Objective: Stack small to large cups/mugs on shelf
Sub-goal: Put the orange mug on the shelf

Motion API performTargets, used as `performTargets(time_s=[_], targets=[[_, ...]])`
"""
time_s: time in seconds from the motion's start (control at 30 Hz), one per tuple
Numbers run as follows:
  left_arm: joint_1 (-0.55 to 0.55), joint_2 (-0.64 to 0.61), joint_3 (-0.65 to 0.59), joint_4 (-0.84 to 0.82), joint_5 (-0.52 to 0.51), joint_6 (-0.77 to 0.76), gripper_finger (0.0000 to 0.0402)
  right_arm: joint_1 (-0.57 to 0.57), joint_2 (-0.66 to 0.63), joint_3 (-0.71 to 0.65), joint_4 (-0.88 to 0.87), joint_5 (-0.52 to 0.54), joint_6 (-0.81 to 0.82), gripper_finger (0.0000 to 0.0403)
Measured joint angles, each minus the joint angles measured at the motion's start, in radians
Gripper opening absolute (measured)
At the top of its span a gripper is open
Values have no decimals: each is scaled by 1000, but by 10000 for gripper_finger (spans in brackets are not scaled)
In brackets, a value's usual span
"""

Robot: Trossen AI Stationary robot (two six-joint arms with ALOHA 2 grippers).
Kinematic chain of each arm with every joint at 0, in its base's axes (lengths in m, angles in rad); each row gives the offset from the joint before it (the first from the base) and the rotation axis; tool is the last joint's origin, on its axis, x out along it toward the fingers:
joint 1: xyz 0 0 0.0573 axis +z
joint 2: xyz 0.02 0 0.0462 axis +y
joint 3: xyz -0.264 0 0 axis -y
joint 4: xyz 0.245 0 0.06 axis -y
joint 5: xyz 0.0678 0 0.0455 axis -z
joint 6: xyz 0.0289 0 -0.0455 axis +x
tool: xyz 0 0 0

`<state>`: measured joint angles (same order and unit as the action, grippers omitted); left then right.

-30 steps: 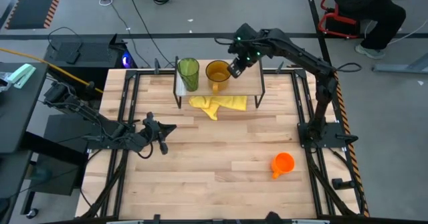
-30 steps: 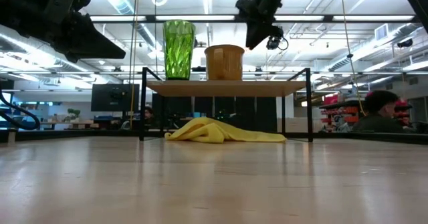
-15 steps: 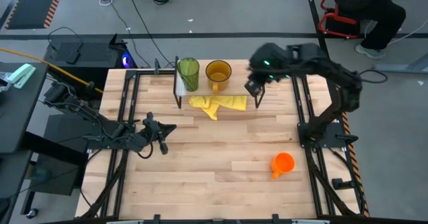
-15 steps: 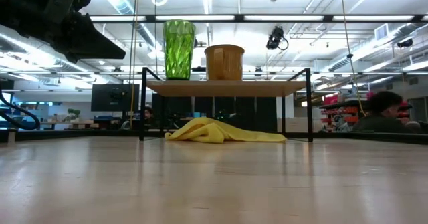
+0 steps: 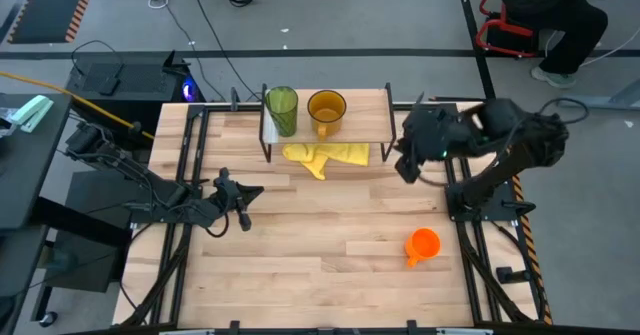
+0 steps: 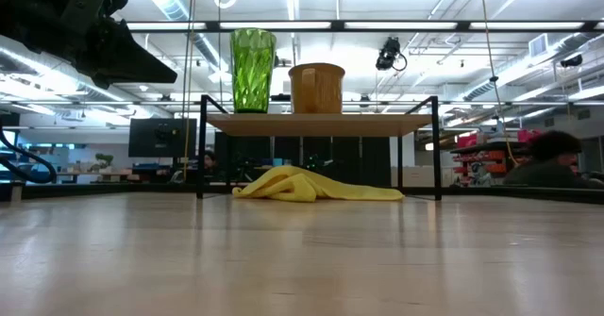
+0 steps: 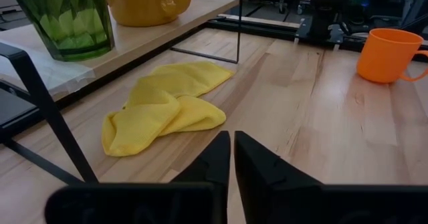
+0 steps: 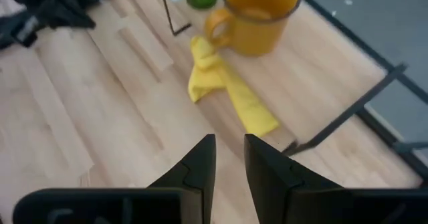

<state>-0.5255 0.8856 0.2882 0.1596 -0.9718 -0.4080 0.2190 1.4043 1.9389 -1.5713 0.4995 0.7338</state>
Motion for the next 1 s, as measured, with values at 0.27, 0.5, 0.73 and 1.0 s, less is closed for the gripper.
performTargets(time_s=[0.27, 0.5, 0.73, 1.0], targets=[[0, 0, 0, 0, 0, -28, 33, 54, -18, -179, 0, 1, 126, 86], [0, 0, 0, 0, 0, -34, 24, 73, -114, -375, 1, -18, 265, 86], [0, 0, 0, 0, 49, -38, 30, 164, -227, -570, 4, -90, 474, 86], [0, 0, 0, 0, 101, -48, 35, 282, -254, -709, 35, -226, 661, 86]])
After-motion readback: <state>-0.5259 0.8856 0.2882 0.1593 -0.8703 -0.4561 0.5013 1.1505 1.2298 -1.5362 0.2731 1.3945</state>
